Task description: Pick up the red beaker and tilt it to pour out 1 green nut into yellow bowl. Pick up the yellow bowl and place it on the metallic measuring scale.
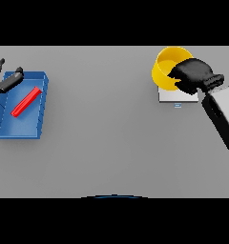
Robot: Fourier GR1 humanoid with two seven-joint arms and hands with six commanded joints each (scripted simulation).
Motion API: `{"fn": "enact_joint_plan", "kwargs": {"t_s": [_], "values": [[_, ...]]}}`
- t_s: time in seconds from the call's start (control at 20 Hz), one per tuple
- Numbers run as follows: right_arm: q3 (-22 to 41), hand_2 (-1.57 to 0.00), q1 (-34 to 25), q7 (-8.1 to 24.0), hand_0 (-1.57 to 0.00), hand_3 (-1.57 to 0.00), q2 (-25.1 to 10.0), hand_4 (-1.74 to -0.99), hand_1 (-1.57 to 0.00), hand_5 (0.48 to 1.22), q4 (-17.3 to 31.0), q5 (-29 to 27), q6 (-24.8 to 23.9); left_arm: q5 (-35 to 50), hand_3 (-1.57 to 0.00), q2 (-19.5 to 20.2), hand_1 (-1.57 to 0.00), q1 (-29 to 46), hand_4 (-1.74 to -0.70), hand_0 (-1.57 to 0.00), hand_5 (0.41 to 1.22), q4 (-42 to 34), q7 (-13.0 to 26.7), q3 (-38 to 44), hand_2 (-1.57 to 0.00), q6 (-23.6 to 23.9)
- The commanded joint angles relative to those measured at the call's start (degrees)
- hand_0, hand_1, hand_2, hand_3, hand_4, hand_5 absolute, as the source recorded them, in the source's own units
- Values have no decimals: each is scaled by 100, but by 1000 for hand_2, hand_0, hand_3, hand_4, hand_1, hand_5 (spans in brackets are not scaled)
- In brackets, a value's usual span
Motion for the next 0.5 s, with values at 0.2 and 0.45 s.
{"fn": "enact_joint_plan", "kwargs": {"t_s": [0.2, 0.45], "values": [[-157, -1450, -148, -359, -1570, -1240, 110, -1741, -1571, 1221, 995, 71, -402, -44, 1, 13, 1, -60, -864, 1, 789, 49, 96, -25, 1, -13], [-231, -1386, -170, -419, -1571, -1374, 308, -1741, -1571, 1221, 1496, 93, -568, -61, 1, 17, 1, -38, -858, 1, 809, 54, 62, -24, 1, 4]]}}
